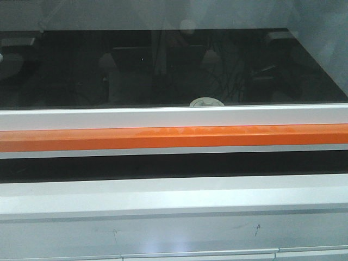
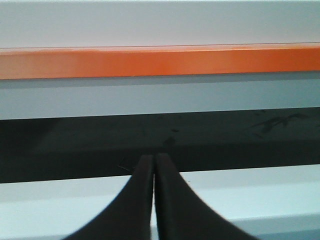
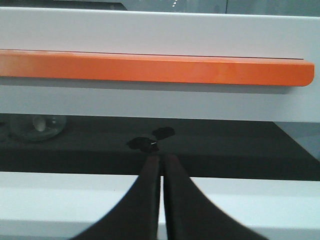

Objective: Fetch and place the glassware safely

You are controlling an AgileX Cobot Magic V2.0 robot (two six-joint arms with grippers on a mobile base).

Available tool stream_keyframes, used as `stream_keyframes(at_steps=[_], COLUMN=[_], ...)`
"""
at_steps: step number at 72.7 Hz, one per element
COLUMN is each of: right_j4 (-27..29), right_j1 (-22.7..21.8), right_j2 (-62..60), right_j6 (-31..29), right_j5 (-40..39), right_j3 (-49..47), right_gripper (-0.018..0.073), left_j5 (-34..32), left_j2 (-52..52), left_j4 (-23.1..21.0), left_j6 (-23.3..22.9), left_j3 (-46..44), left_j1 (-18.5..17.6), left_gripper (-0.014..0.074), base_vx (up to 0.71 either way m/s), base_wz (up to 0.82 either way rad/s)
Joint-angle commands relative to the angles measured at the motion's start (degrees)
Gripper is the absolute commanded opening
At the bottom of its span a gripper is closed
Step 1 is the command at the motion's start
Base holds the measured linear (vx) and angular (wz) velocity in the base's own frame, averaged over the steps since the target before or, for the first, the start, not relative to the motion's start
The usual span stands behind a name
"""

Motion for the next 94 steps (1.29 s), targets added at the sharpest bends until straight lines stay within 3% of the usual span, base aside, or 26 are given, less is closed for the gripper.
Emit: stream_keyframes(at_steps=[1,94], right_j4=[-0.2,-0.2], right_j1=[0.0,0.0], right_j2=[-0.5,-0.5], right_j6=[-0.4,-0.4], right_j5=[-4.5,-5.3], right_j3=[1.1,1.1], right_gripper=[-0.0008,-0.0008], left_j5=[-4.2,-3.3], left_j2=[-0.6,-0.6], left_j4=[0.0,0.5], left_j6=[-0.5,-0.1], left_j3=[1.8,1.7], left_j1=[-0.3,-0.3], left_gripper=[-0.0007,-0.0007], base_vx=[0.0,0.0], base_wz=[0.0,0.0])
